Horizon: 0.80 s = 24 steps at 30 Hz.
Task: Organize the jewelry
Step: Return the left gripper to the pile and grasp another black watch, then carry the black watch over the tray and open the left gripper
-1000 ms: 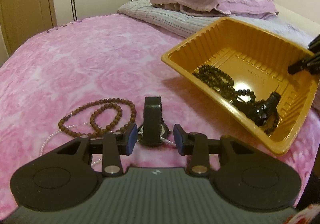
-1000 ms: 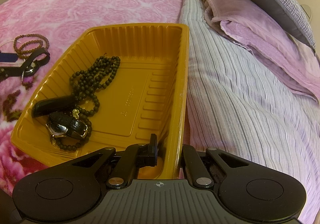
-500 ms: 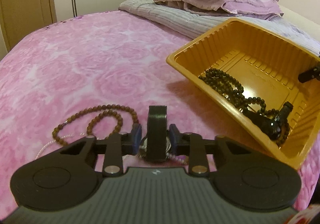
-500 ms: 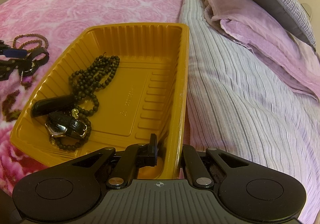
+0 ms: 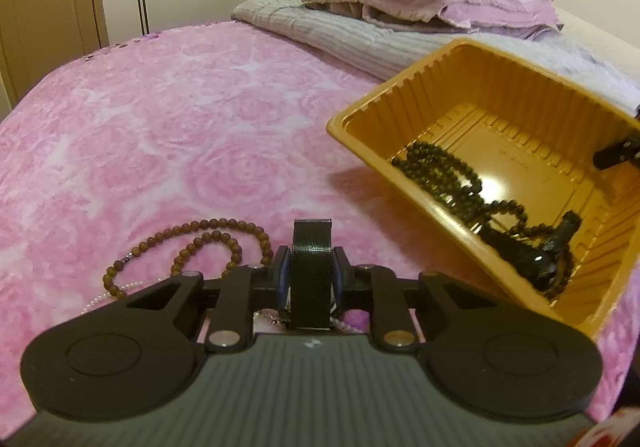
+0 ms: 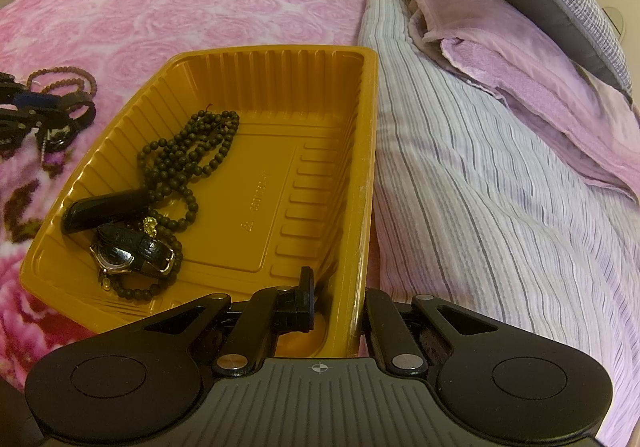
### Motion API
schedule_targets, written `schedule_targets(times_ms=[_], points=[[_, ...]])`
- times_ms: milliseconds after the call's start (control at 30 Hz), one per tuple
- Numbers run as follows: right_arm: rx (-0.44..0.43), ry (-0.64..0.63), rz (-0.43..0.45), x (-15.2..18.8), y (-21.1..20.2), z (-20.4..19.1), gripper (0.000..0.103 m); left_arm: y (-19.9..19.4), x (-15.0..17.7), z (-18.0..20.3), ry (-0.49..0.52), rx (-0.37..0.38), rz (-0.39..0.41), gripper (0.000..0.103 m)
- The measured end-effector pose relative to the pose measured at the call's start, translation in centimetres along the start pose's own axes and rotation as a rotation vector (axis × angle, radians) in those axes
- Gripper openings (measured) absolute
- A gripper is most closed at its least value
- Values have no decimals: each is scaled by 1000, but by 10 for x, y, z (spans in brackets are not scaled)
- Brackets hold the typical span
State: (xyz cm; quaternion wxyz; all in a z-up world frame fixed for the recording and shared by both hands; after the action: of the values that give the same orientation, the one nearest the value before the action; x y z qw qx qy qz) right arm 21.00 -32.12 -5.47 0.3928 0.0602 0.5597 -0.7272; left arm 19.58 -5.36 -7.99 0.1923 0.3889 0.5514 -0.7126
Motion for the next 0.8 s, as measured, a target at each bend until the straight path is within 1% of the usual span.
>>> schedule_targets(times_ms=[100, 400, 667, 800], points=[[0, 0, 0, 0, 0, 0, 6, -14, -3, 2, -7, 18, 17, 18], [1, 0, 1, 0, 0, 0, 6, -54, -5, 2, -92, 109, 38, 18], [0, 1, 4, -1, -1, -1, 6, -82, -14, 21, -69, 148, 73, 18], [0, 1, 4, -1, -1, -1, 6, -86, -22, 35, -49, 172, 88, 18]])
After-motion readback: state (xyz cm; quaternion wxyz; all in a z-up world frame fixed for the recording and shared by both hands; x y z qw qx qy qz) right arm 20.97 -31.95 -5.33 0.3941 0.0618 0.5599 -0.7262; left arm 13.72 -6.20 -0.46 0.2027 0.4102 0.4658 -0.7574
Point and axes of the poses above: each gripper's, at about its wrist camera, not at the fingertips, and y roughly the way its jaws point, z to its right, x to its underside, the point moved 4 cm from there along y, roughly the way its jaws point, and after that the axes turned 7 degrees about x, right-handed, at the moved point
